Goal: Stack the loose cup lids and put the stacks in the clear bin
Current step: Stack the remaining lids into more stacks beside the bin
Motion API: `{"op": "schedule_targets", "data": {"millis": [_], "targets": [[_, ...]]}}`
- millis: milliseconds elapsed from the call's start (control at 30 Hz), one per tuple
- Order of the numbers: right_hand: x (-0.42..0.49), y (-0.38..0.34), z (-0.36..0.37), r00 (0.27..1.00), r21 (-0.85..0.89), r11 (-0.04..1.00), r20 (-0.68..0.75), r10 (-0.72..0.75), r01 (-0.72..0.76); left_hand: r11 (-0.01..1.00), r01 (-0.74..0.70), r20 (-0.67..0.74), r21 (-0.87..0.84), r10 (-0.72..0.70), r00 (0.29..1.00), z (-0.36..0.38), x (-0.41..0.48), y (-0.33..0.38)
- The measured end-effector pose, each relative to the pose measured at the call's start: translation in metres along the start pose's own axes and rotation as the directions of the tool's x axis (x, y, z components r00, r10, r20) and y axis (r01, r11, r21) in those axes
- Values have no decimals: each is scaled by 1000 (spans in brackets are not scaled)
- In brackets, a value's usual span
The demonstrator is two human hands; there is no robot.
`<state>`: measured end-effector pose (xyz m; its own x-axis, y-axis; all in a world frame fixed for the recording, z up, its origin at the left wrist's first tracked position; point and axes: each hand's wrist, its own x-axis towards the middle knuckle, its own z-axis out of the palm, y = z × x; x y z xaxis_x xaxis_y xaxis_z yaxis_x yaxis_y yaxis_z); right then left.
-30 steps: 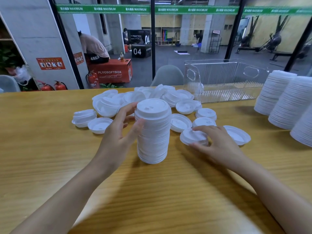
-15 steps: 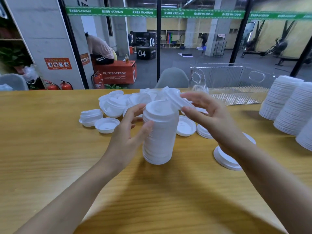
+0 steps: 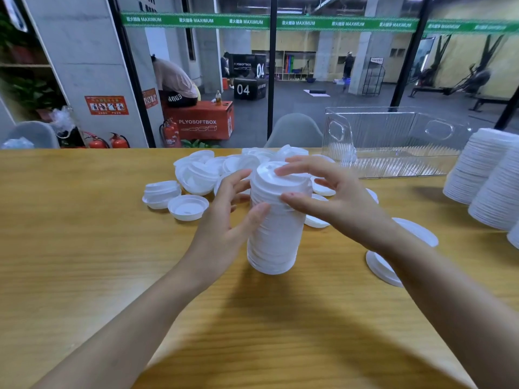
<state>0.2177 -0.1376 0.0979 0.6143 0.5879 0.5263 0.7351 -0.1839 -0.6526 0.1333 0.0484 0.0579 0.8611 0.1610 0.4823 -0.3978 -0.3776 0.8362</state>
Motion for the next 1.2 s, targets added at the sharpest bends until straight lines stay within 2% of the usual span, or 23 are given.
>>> {"op": "schedule_targets", "data": {"millis": [567, 700, 867, 1067, 1133, 1200], "targets": [[-3, 7, 9, 999, 46, 999, -50, 11, -9, 1000, -8, 36, 11, 8, 999, -1, 2, -4], [-8, 5, 7, 998, 51, 998, -65, 24, -20, 997, -66, 6, 37, 66, 998, -1, -1, -2], [-30, 13, -12, 987, 66, 994, -129, 99, -91, 969, -169, -28, 181, 176, 984, 0, -2, 2], [-75, 51, -35, 949, -46, 967, -212, 236, -250, 961, -193, 1, 197, 196, 981, 4, -4, 1], [-92, 61, -39, 937, -143, 940, -217, 275, -309, 963, -186, -2, 197, 191, 982, 5, -5, 1], [-107, 70, -42, 929, -334, 873, -227, 292, -355, 965, -181, -7, 190, 186, 983, 6, -6, 0]]}}
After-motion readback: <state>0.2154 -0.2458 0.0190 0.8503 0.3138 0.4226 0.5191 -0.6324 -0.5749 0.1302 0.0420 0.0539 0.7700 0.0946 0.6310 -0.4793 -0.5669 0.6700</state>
